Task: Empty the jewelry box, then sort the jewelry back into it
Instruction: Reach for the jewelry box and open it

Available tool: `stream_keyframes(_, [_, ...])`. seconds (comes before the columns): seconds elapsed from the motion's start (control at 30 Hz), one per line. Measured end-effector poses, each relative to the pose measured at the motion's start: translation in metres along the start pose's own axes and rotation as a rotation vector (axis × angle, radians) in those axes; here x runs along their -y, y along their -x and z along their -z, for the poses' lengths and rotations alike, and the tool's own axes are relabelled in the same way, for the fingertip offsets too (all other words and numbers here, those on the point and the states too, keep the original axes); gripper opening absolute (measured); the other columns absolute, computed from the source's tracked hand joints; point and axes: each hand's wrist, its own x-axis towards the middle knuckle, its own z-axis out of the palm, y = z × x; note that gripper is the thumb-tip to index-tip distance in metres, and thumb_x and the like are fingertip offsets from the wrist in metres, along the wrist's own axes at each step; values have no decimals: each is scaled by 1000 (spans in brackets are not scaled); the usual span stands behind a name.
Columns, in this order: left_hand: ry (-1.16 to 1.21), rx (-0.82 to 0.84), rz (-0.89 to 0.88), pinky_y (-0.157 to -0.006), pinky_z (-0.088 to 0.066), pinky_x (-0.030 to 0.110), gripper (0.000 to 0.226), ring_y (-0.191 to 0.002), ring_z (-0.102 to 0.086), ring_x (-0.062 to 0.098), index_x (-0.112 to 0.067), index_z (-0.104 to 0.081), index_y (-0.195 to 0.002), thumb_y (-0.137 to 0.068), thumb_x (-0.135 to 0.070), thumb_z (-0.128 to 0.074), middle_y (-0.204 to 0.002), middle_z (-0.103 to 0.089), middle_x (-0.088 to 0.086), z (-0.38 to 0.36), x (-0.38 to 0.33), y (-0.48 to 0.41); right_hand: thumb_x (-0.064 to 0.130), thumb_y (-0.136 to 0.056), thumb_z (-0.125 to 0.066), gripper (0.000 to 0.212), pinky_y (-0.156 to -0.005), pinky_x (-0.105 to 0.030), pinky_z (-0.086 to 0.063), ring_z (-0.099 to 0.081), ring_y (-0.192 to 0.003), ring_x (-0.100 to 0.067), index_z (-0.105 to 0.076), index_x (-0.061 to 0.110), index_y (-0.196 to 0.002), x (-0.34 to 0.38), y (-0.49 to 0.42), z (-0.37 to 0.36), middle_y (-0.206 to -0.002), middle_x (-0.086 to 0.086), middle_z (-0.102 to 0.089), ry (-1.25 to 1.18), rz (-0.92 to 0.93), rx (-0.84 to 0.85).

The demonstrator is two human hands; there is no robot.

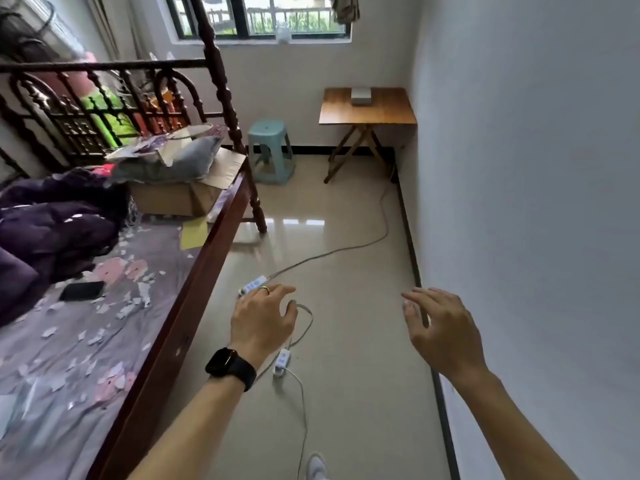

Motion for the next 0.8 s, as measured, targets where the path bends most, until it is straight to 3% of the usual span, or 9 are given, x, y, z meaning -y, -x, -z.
stream_keyframes(0.13, [36,-9,4,-95,-50,42,31,-114,-60,21,-31,-66,-124,-95,-38,-56,-123,-68,-2,2,19,-86,39,-92,-48,38,-95,-37,-48,-60,-117,-20,-73,22,-115,9,-89,-22,-117,4,-72,-15,-31,26])
stream_keyframes(0.47, [7,-40,-7,-102,-44,42,33,-118,-58,23,-30,-65,-127,-95,-36,-58,-127,-67,-1,-23,19,-305,31,-97,-59,28,-99,-37,-43,-53,-125,-18,-69,25,-122,-18,-298,-89,-121,6,-69,-16,-28,55])
stream_keyframes(0.8, [-32,-143,43,-97,-48,41,30,-113,-62,24,-29,-71,-119,-91,-32,-62,-120,-71,-1,-28,-12,-554,38,-97,-50,36,-107,-39,-38,-47,-131,-19,-67,25,-126,-58,-565,-139,-127,7,-67,18,83,104])
